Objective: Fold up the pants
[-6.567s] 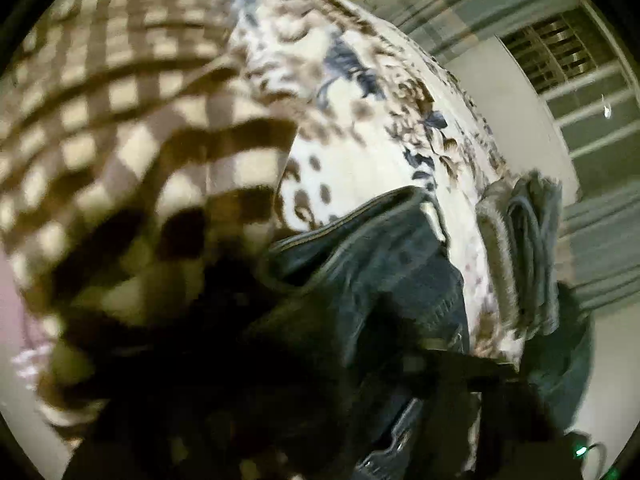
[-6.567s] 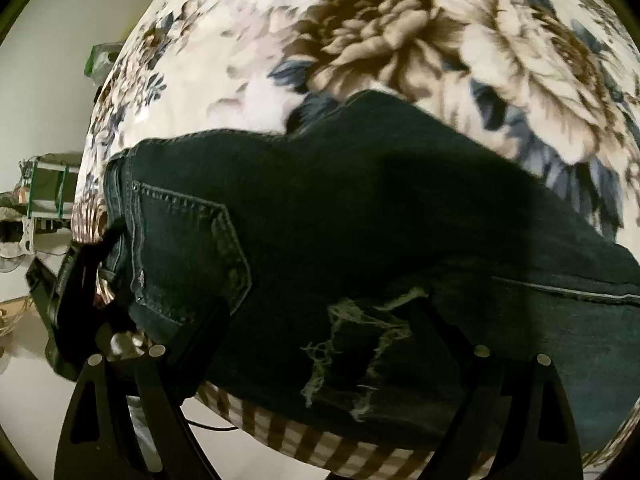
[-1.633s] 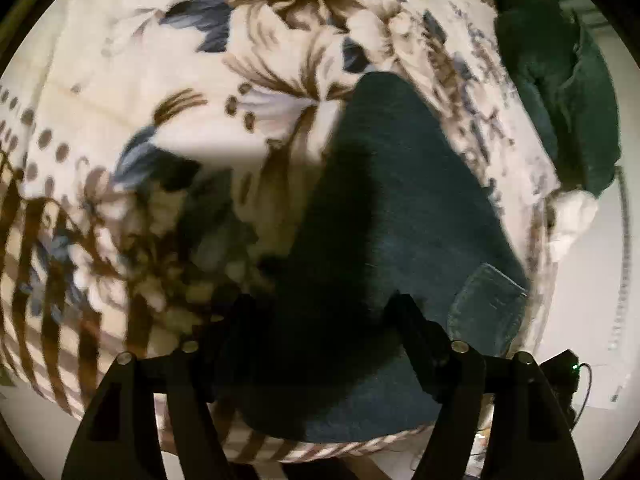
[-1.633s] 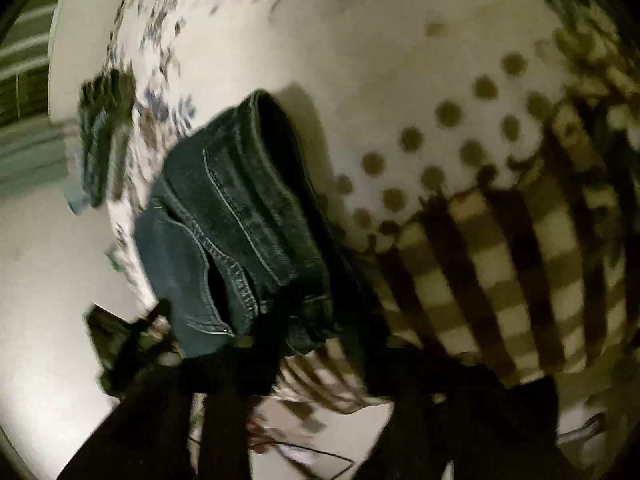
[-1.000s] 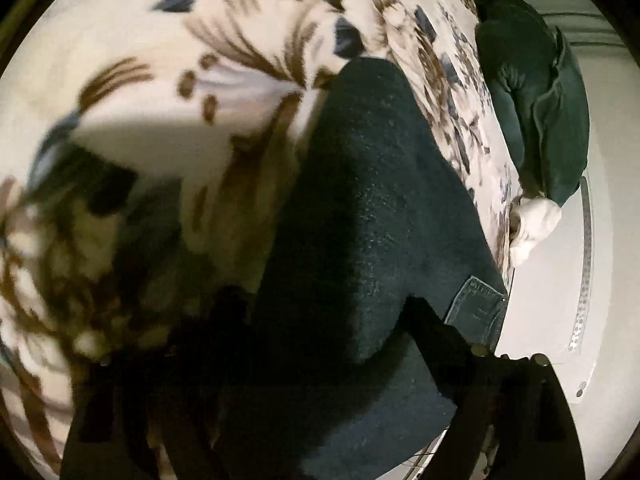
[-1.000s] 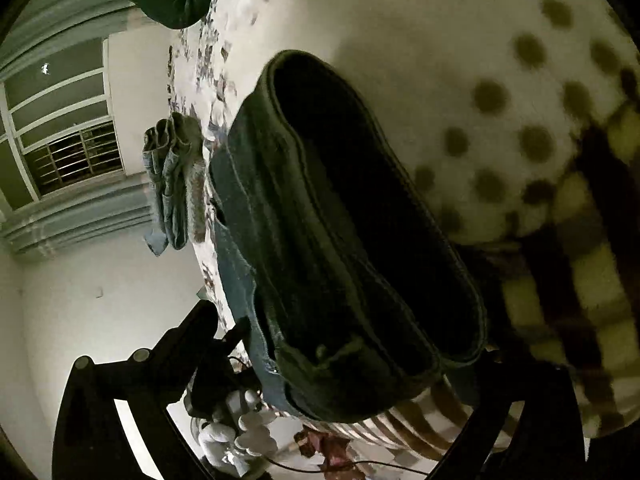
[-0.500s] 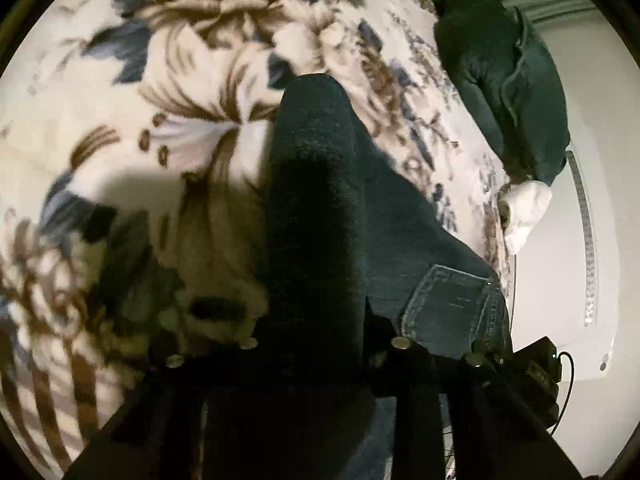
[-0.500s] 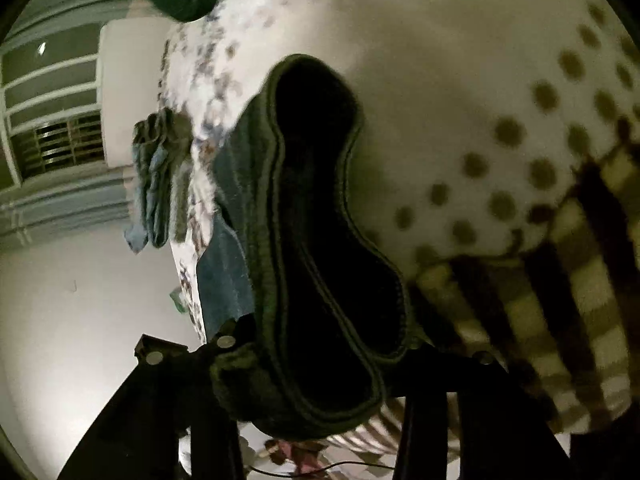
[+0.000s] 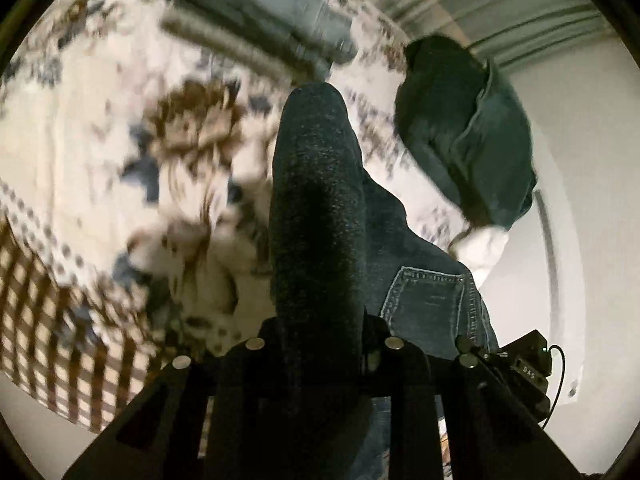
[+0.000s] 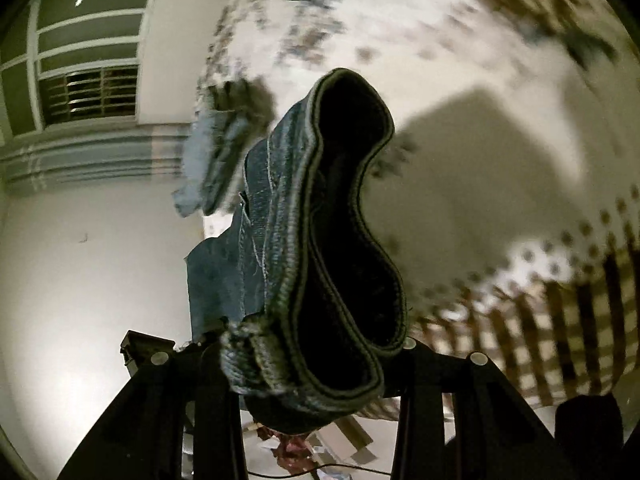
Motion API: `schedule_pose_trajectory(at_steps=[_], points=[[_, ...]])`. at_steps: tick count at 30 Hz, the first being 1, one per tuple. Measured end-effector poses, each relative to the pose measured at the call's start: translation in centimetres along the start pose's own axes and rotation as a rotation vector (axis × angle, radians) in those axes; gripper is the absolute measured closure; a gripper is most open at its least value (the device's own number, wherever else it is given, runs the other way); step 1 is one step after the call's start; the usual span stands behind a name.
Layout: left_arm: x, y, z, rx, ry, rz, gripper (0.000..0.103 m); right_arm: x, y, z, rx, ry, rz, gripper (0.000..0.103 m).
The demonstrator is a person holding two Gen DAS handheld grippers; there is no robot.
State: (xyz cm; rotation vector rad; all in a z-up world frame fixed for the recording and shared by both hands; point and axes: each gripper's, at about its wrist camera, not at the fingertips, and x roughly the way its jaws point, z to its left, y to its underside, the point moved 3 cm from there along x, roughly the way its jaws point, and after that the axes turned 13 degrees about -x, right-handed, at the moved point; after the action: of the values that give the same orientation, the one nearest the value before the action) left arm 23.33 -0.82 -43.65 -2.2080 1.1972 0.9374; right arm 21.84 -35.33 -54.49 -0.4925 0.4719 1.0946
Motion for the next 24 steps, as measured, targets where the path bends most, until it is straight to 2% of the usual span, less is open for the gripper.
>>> schedule_pose_trajectory(at_steps=[4, 7, 13, 17, 20, 24], points=[[-3.0, -6.0, -2.4, 0.003, 0.019, -0.044, 0.083, 1.4, -4.9, 6.7, -0.053, -0.021, -0.019, 0.064], [-4.7, -12.3, -3.7, 0.013, 0.037, -0.068, 0.083, 4.4, -9.3, 11.9, -0.079, -0.033, -0.042, 0.064], [-5.0, -27.7, -5.3, 0.062, 0.053, -0.102, 0.083, 13.6, -18.8, 19.6, -0.085, -0.061, -0.093, 0.064], [-2.6, -37.5, -5.0, 0.082, 0.049, -0.110, 0.083, 21.0, -25.4, 22.4, -0.085, -0.069, -0.110, 0.064], [0.4, -42.6, -3.4, 0.075, 0.036, -0.094, 0.083, 26.0, -29.4, 23.0, -0.091, -0.048, -0.104, 0.064], [4.9, -46.6, -0.4, 0.067, -0.022, -0.046, 0.082, 31.8, -32.4, 21.6, -0.107, 0.005, -0.080, 0.064]])
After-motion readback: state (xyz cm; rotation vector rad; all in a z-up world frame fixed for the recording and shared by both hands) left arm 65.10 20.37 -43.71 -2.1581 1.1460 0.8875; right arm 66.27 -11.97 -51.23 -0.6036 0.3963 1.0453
